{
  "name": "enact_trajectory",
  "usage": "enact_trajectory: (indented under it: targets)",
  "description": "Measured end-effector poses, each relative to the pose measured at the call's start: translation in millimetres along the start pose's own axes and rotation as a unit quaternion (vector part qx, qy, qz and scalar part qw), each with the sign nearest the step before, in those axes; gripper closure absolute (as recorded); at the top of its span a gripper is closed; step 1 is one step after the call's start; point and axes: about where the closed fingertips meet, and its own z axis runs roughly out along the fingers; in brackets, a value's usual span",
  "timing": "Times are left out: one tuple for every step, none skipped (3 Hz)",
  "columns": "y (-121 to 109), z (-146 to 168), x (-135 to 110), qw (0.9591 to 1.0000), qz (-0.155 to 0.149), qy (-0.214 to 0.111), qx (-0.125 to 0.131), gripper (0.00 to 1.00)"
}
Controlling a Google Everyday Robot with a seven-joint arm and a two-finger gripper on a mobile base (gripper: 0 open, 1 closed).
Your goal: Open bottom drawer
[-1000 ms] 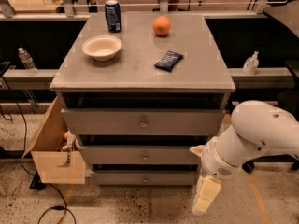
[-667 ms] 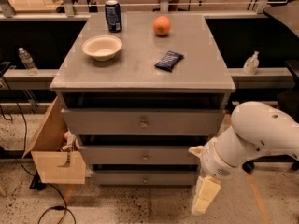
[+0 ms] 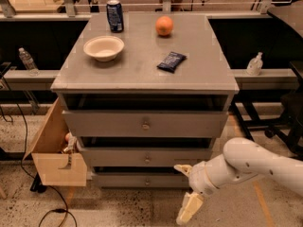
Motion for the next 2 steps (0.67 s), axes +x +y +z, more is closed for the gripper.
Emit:
enact_trajectory:
  targets:
    - [-20.3,51.2,22.4,0.9979,0.004,-0.064,0.006,0.00]
    - [-6.8,83.5,39.0,0.9962,0.023,-0.080,-0.023,0.00]
